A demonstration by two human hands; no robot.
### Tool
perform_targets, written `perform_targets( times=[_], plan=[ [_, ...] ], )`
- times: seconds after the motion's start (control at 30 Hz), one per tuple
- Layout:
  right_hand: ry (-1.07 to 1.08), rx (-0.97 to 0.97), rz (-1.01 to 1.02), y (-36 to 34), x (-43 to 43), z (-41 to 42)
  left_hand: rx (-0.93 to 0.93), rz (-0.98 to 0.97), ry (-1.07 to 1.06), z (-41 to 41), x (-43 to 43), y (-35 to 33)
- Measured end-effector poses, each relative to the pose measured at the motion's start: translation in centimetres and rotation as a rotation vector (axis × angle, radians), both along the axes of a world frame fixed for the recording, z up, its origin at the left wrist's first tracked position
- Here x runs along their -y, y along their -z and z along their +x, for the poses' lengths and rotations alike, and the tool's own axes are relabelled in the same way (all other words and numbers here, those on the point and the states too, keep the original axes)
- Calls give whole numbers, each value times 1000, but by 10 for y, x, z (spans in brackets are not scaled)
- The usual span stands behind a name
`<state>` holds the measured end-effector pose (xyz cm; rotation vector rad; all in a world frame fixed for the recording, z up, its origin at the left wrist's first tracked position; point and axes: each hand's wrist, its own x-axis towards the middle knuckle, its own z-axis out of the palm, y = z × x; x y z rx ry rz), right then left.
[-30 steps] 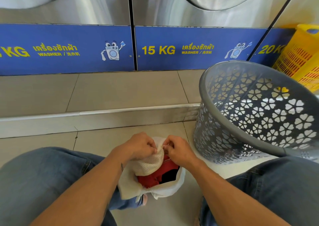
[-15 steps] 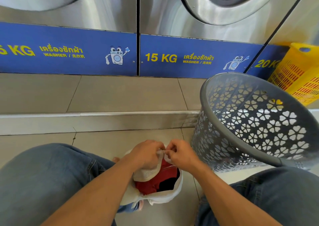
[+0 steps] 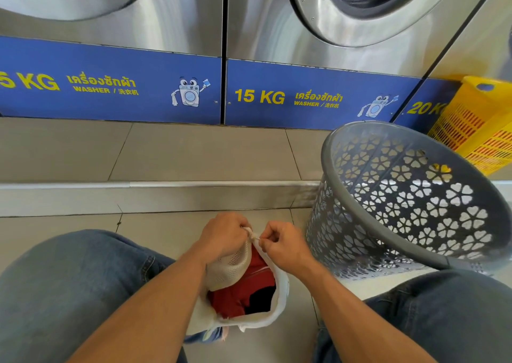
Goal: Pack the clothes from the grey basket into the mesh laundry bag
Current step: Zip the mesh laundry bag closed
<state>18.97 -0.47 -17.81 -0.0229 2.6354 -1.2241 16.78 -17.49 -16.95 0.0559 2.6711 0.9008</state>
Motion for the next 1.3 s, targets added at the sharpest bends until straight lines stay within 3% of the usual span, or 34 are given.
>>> perform_targets(
  times=[0.23, 0.43, 0.7, 0.87, 1.13, 1.3],
  plan=[
    [-112, -119, 105, -7, 3, 8, 154, 68, -55, -3, 0, -7],
    [12, -76, -25, -9, -3, 7, 238, 187, -10, -2, -4, -6],
    [-38, 15, -15, 0, 11, 16, 132, 126, -83, 0, -3, 1],
    [-49, 35, -8, 3, 8, 16, 12, 46, -306, -6, 14, 4],
    [32, 64, -18, 0, -6, 6, -23, 12, -537, -15, 47, 16],
    [33, 50, -6, -3, -9, 1, -40, -68, -521, -14, 51, 18]
  ],
)
